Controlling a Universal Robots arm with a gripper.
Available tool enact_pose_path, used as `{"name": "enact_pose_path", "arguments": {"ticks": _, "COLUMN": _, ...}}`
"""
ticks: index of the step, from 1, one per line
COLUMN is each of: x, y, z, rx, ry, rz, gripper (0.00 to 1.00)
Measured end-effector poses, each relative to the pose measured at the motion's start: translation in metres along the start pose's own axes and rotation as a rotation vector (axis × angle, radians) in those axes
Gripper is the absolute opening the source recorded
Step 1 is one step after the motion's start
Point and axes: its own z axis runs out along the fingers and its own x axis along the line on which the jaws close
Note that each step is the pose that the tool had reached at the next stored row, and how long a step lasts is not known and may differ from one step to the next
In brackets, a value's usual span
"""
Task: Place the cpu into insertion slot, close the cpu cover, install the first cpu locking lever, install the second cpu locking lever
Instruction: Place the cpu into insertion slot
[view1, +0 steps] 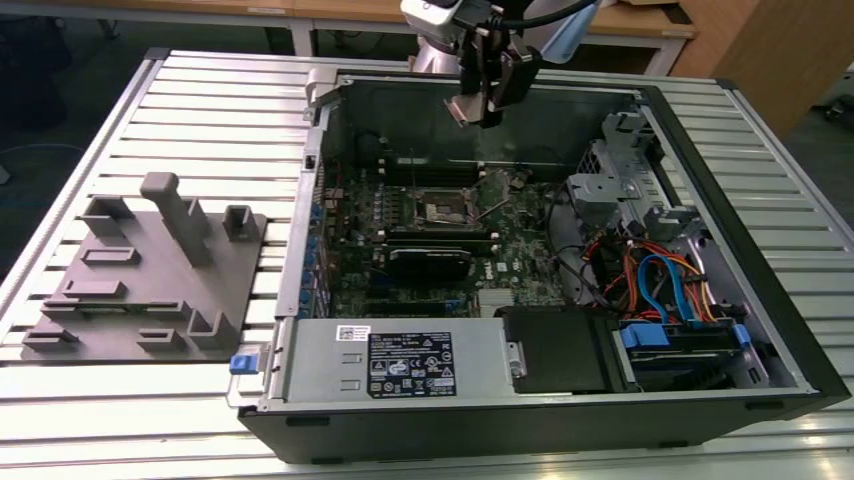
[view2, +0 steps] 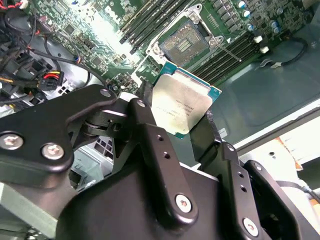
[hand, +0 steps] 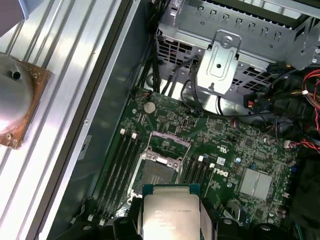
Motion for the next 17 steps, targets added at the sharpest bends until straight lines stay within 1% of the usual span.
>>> {"name": "enact_pose_path", "arguments": {"ticks": 14, "x": 0.0, "y": 0.0, "z": 0.0001, "rx": 0.0, "ry": -0.0001, "rz": 0.001, "gripper": 0.54}}
{"name": "enact_pose_path", "arguments": {"ticks": 17, "x": 0.0, "y": -0.0001, "z": 0.0008, "rx": -0.0006, "ry": -0.0021, "rz": 0.025, "gripper": 0.54}}
